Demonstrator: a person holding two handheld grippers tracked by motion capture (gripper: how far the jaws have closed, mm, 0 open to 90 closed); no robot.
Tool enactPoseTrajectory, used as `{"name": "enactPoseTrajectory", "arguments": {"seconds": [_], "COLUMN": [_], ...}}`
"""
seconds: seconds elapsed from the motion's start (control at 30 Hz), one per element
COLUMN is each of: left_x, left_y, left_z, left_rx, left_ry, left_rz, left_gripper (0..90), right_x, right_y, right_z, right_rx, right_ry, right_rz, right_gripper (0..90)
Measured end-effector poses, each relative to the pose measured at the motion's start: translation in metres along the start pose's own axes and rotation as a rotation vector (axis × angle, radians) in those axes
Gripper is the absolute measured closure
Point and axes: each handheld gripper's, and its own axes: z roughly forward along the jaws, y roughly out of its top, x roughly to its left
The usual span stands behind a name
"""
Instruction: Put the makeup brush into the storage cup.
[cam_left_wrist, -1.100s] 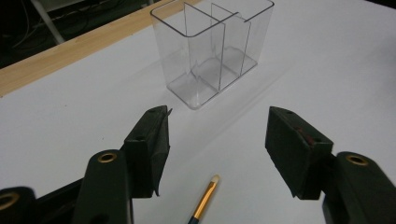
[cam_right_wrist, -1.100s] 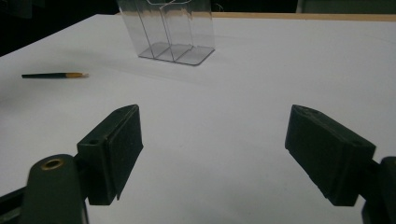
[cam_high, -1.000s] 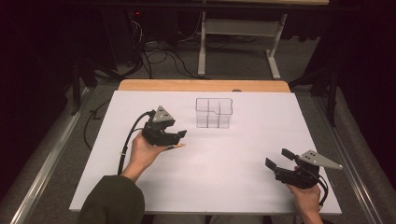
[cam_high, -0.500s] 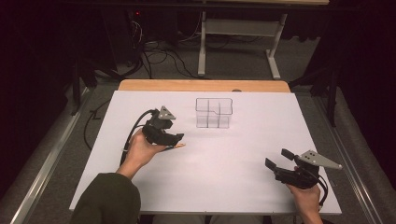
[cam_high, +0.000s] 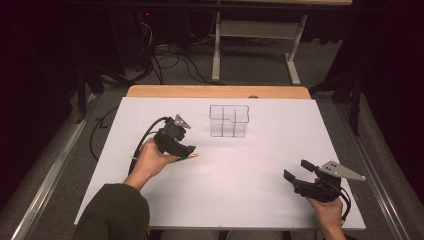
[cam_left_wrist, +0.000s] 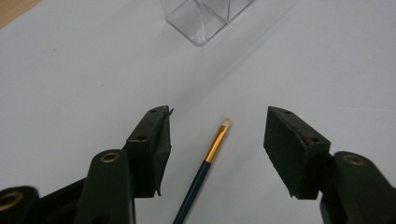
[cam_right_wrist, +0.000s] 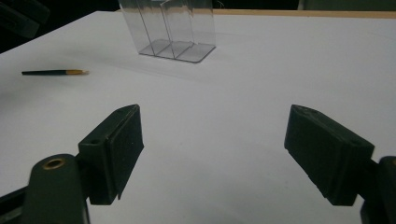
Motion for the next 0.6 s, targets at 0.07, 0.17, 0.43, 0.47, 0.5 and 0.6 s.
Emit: {"name": "enactPoseTrajectory", "arguments": {"seconds": [0.07, 0.17, 0.43, 0.47, 0.5, 0.6], "left_x": [0.0003, 0.0015, 0.0022, 0.0023, 0.0024, 0.0027], "left_y": [0.0, 0.0011, 0.0054, 0.0057, 0.0058, 0.0054], "left_z": [0.0006, 0.0014, 0.0036, 0.0043, 0.0048, 0.007], "left_rx": [0.004, 0.014, 0.068, 0.077, 0.083, 0.101], "left_ry": [-0.009, -0.018, -0.014, -0.013, -0.013, -0.01], "left_rz": [0.002, 0.002, 0.015, 0.016, 0.016, 0.014], "left_gripper": [41.5, 40.8, 40.6, 40.5, 40.3, 40.0], "right_x": [0.0, -0.0002, 0.0001, 0.0001, -0.0001, 0.0], "right_y": [-0.0001, -0.0001, 0.0, -0.0001, -0.0001, 0.0001], "right_z": [0.0001, 0.0005, -0.0001, -0.0001, 0.0001, -0.0002], "right_rx": [0.001, 0.001, -0.002, -0.001, -0.001, -0.003], "right_ry": [0.002, 0.003, 0.007, 0.007, 0.008, 0.008], "right_rz": [0.001, 0.004, 0.002, 0.004, 0.002, 0.001], "right_gripper": [21.4, 21.4, 21.4, 21.4, 21.4, 21.4]}}
